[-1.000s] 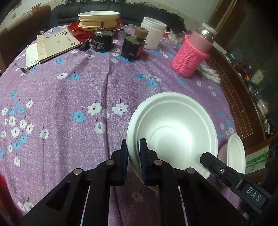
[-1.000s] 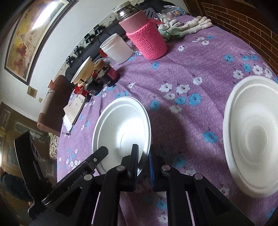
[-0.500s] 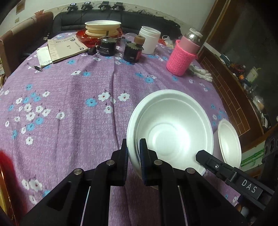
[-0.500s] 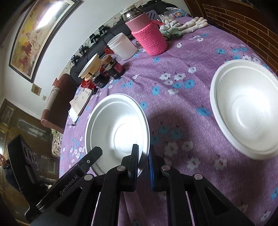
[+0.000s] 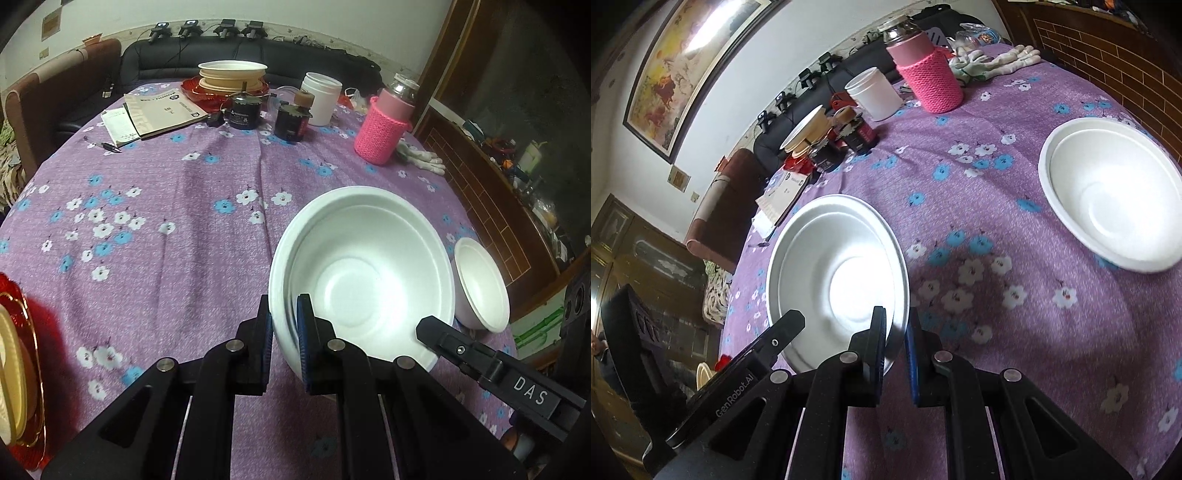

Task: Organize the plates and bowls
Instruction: 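Lift the white foam bowl with the left tool toward the red plates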

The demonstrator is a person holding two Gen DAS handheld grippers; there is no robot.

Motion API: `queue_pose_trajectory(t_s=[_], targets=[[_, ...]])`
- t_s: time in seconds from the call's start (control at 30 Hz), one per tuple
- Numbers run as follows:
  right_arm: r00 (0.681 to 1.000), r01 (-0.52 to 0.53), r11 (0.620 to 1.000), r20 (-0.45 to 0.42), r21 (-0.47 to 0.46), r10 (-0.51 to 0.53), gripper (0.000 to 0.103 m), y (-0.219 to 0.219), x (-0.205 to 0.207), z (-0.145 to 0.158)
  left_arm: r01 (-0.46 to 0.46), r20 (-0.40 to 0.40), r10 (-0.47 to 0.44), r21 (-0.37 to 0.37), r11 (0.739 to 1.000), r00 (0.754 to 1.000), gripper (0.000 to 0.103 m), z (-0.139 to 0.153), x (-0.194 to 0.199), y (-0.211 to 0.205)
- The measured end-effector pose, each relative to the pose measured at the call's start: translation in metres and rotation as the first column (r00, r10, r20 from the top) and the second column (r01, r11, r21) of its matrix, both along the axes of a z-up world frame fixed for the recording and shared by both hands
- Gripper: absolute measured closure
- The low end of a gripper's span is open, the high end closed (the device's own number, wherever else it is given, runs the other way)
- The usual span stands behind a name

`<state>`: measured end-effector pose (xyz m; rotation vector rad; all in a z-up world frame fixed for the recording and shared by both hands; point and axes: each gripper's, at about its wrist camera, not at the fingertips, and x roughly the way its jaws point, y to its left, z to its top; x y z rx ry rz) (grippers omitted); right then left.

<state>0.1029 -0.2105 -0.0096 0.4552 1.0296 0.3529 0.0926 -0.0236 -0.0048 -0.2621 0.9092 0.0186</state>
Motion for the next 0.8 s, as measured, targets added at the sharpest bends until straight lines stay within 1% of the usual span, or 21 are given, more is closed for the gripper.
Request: queue_pose_trajectory(t_s=[0.33, 0.8], targets=[[1.000, -0.017, 1.000, 0.020, 0.001, 0.017, 0.093, 0.008, -0.021, 0.003, -0.010, 0.018, 0.010, 0.007, 1.000, 1.000, 0.093, 0.003, -0.019, 0.006], [0.998, -0.038, 0.999, 0.042, 0.008, 0.038, 0.093, 0.013, -0.033, 0.008, -0.034, 0.041, 0.033, 0.018, 0.999, 0.999, 0.093, 0.011, -0.036, 0.011]])
